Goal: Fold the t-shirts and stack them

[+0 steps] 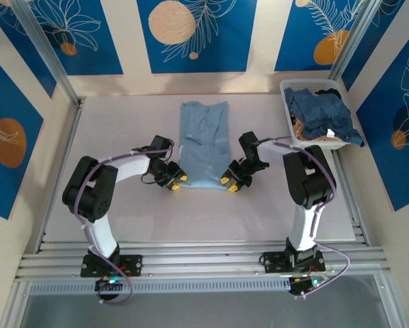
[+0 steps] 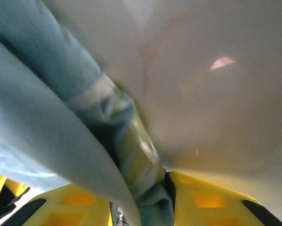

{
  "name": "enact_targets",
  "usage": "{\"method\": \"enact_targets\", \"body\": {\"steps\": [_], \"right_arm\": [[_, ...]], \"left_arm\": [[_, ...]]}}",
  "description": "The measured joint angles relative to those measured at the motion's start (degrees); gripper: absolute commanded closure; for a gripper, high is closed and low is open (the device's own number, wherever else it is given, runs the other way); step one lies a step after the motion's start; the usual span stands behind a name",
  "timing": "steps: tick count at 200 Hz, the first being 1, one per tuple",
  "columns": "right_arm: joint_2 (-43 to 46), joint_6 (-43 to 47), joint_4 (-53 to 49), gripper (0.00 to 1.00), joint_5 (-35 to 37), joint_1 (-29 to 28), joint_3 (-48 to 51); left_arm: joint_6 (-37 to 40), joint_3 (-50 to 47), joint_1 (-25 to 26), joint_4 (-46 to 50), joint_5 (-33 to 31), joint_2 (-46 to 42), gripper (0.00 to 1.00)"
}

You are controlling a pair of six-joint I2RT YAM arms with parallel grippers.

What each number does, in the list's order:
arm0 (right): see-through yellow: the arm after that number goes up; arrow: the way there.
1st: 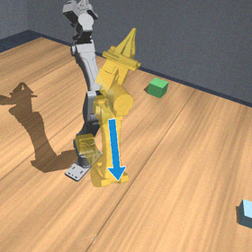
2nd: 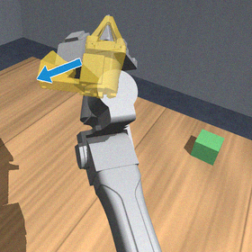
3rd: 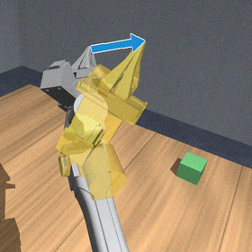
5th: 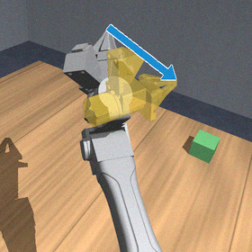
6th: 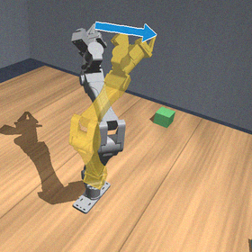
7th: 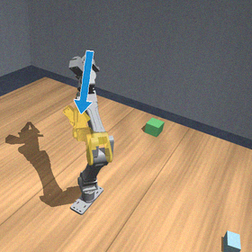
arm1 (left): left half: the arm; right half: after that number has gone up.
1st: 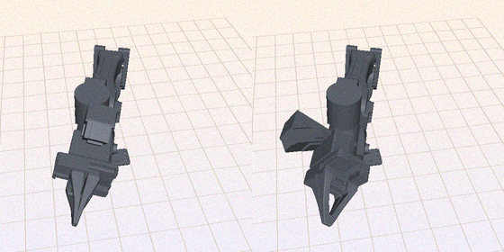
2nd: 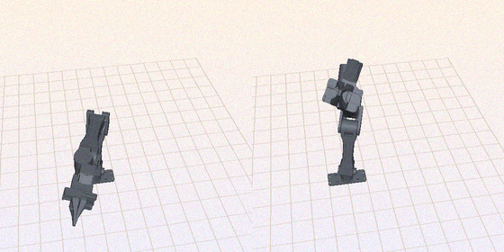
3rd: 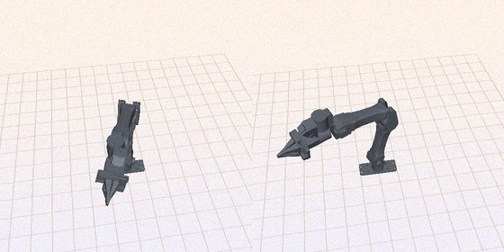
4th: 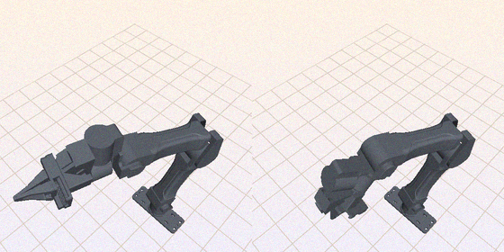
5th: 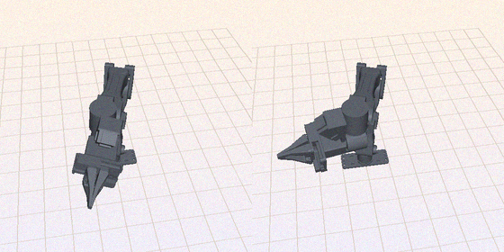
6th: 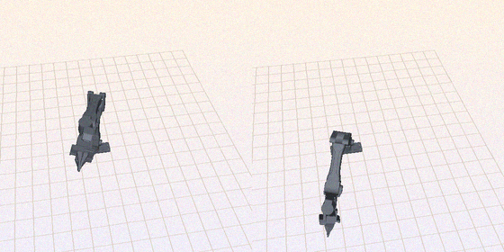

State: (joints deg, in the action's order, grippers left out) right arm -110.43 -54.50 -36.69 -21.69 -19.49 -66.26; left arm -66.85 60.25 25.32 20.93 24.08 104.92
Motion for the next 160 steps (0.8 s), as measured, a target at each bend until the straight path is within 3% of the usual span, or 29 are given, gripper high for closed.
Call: {"method": "enact_targets", "body": {"steps": [22, 51, 93, 160], "right_arm": [[-0.76, 0.17, -1.01, 0.9, 1.22, 0.0, -2.21], [-0.7, 0.7, -1.49, 1.0, 3.21, -0.02, -4.04], [3.39, 0.76, -3.87, 1.0, 3.85, -0.39, -2.62], [19.43, 1.64, -13.84, 1.0, -0.09, -4.15, 4.46]], "left_arm": [[1.01, 1.49, 0.28, 0.02, -0.07, 1.33, 1.0], [2.43, 2.73, 0.76, -0.33, -1.6, 1.42, 1.0], [6.27, 2.64, 0.85, 3.54, -1.84, -1.33, 1.0], [13.53, -4.57, 2.67, 15.19, 3.67, -22.14, 1.0]]}}
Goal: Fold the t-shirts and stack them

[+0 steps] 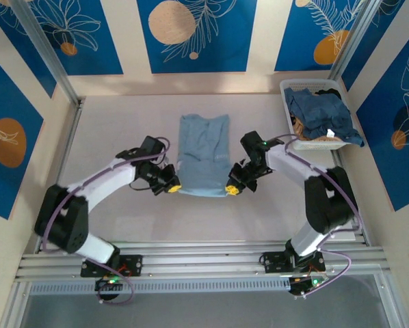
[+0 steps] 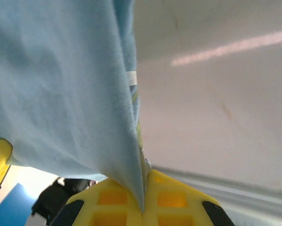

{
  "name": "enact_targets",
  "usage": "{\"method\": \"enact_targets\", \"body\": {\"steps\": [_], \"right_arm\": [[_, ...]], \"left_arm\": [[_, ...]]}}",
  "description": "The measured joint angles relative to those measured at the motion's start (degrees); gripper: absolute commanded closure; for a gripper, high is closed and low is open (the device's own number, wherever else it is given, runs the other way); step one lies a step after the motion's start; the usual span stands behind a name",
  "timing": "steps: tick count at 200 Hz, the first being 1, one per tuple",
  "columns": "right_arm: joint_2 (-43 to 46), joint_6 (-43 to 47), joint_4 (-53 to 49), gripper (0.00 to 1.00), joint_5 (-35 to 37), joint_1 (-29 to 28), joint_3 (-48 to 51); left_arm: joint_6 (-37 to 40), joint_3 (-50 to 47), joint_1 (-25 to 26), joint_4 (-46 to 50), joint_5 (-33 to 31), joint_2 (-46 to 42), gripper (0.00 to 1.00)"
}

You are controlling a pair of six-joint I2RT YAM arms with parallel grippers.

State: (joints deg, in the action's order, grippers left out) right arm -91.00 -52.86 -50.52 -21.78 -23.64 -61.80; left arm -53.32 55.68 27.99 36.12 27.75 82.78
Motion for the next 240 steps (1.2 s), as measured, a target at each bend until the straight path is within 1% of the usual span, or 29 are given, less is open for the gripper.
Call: {"method": "enact_targets", "body": {"steps": [41, 73, 86, 97, 110, 139, 178, 200, 226, 240], "right_arm": [[11.54, -0.72, -8.59, 1.0, -6.12, -1.4, 1.55], [18.84, -6.19, -11.93, 1.0, -10.75, -3.04, 1.57], [20.35, -8.94, -12.13, 1.0, -12.11, -2.71, 1.46], [19.89, -10.47, -12.0, 1.0, -13.05, -2.16, 1.31], [17.46, -11.5, -12.0, 1.0, -13.66, -1.44, 0.87], [8.79, -11.63, -11.93, 1.0, -13.84, 0.26, -1.49], [2.32, -11.21, -12.15, 1.0, -13.6, 3.5, -7.78], [-2.36, -10.4, -12.31, 1.0, -13.66, 5.86, -12.15], [-12.33, -9.01, -11.98, 1.0, -13.64, 8.68, -18.84], [-20.33, -7.74, -12.17, 1.0, -13.09, 9.51, -25.9]], "left_arm": [[-0.7, -2.58, 3.08, 7.34, 5.18, -13.86, 1.0], [-6.6, -4.0, 3.82, 11.13, 6.32, -22.73, 1.0], [-9.25, -4.0, 3.82, 11.26, 6.12, -24.57, 1.0], [-11.08, -3.98, 3.8, 11.23, 5.44, -24.79, 1.0], [-12.87, -3.76, 3.8, 11.23, 4.28, -23.17, 1.0], [-14.99, -1.33, 3.8, 11.06, 1.49, -16.59, 1.0], [-15.56, 6.4, 3.32, 11.19, -0.94, -8.59, 1.0], [-15.21, 11.82, 1.95, 11.61, -1.4, -2.71, 1.0], [-14.03, 17.42, -1.29, 11.43, -1.81, 6.36, 1.0], [-12.85, 20.9, -3.58, 10.8, -2.19, 13.0, 1.0]]}}
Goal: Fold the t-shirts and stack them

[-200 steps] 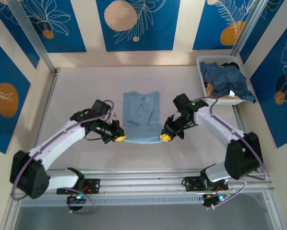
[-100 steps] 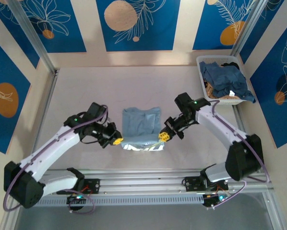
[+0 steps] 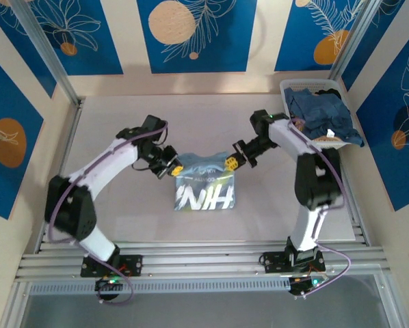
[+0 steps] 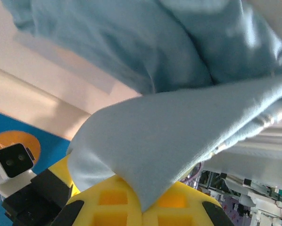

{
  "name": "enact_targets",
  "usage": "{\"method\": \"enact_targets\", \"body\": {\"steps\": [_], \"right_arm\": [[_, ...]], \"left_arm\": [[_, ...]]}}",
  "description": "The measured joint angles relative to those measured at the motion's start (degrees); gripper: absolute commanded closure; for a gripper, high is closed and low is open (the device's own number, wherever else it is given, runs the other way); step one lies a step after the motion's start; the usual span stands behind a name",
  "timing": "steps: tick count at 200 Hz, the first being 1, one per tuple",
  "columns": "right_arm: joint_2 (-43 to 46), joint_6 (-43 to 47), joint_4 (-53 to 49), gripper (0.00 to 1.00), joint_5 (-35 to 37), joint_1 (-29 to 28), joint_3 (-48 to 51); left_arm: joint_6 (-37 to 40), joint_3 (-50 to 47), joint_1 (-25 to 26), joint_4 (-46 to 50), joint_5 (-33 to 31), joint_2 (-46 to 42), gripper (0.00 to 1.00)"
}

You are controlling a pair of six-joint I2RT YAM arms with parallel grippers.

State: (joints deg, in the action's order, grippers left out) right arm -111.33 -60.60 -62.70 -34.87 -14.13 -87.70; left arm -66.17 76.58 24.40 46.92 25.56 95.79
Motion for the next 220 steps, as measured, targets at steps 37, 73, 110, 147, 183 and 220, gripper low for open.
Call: {"method": "enact_targets", "body": {"steps": [37, 73, 110, 147, 183, 220], "right_arm": [[-18.71, 3.56, 0.22, 0.75, 3.04, 0.7, -19.91], [-23.39, 6.01, 1.73, 0.44, 6.54, 1.25, -23.17], [-19.47, 9.57, 4.85, 0.36, 10.58, 3.06, -21.4], [-5.79, 11.85, 7.48, 0.5, 14.56, 3.61, -11.15], [-1.81, 10.58, 11.78, 0.8, 14.43, 0.07, -5.11], [-10.78, 10.12, 14.25, 0.85, 14.12, -3.13, -8.61]], "left_arm": [[4.11, 14.93, -4.2, -0.04, -1.97, 19.87, 0.97], [7.65, 20.31, -5.77, -0.13, -5.6, 26.97, 0.63], [9.62, 19.67, -6.16, -0.5, -11.76, 21.84, 0.5], [7.91, 8.61, -4.61, -3.8, -12.2, 7.54, 0.62], [4.83, 6.34, -1.9, -8.98, -8.72, 9.29, 0.79], [4.94, 14.84, -1.36, -8.96, -8.11, 21.92, 0.82]]}}
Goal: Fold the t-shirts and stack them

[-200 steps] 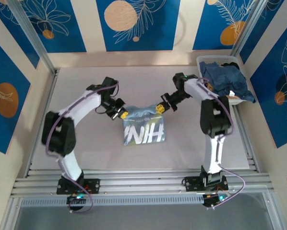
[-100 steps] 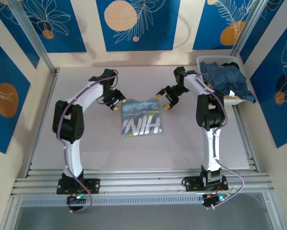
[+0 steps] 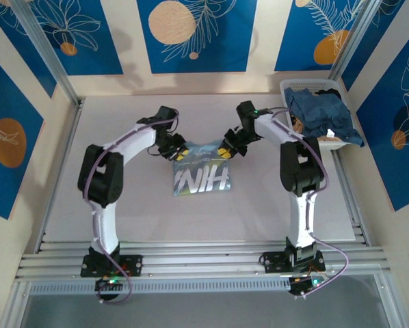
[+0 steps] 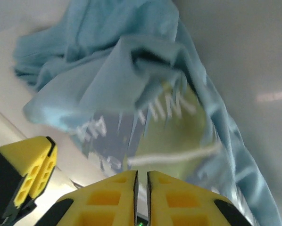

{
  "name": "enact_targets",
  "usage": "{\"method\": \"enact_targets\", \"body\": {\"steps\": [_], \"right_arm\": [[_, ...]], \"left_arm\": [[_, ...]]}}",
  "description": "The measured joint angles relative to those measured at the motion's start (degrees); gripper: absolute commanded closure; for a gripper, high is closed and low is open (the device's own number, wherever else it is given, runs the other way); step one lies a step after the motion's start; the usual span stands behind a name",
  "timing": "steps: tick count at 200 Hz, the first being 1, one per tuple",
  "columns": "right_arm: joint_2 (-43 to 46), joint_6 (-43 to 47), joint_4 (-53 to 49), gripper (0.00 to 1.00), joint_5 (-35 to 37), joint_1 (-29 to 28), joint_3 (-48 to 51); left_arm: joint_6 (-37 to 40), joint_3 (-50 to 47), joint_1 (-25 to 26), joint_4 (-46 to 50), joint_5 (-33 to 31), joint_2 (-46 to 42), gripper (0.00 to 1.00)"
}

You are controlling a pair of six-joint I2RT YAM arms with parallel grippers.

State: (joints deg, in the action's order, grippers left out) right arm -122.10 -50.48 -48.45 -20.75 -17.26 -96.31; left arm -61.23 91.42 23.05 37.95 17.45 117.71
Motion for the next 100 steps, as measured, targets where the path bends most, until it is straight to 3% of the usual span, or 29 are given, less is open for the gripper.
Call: {"method": "enact_targets", "body": {"steps": [51, 74, 100], "right_arm": [[-8.9, -1.16, 1.4, 0.86, 0.2, 1.09, -5.57], [-11.63, -2.67, 1.73, 0.85, -3.5, 1.6, -6.43], [-11.74, -3.56, 2.19, 0.8, -5.18, 1.95, -6.47]], "left_arm": [[2.8, 9.7, -1.49, 3.34, -3.3, 9.46, 0.81], [4.39, 14.6, -2.49, 5.62, -3.08, 14.1, 0.8], [6.47, 18.32, -2.91, 7.61, -4.59, 14.93, 0.69]]}}
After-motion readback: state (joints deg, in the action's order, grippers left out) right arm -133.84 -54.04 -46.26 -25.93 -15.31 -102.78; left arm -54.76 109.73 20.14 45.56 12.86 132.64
